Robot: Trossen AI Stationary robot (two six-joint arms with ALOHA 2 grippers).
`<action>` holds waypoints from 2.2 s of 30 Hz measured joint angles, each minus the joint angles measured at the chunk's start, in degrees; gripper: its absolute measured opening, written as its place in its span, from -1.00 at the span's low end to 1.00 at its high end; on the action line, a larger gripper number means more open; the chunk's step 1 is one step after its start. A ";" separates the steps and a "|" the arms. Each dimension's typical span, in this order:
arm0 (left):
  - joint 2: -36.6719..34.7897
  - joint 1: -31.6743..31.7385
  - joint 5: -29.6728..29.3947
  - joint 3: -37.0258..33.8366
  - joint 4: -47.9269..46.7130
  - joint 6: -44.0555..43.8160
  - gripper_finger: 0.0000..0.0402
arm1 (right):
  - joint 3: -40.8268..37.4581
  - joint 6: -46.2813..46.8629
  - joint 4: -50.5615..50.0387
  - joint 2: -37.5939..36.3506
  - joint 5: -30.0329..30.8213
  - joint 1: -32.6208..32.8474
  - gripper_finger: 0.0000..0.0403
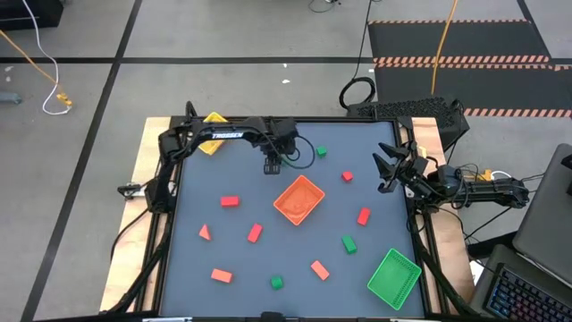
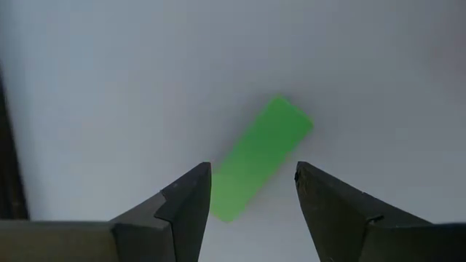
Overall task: Sort & place blocks by color
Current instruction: Put the green block into the orange bin
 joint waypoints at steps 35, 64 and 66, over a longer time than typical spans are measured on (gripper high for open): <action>3.43 1.47 -0.11 -0.11 1.37 1.79 -0.35 | 0.02 -0.61 -0.16 0.00 0.03 0.00 -0.09; -5.95 -7.54 -5.48 0.22 2.09 -18.30 -0.76 | 0.02 -1.92 -0.13 -0.02 0.00 0.00 -0.09; -5.94 -9.48 -5.03 0.22 3.42 -22.49 -0.76 | 0.02 -1.92 -0.12 -0.02 0.00 0.02 -0.09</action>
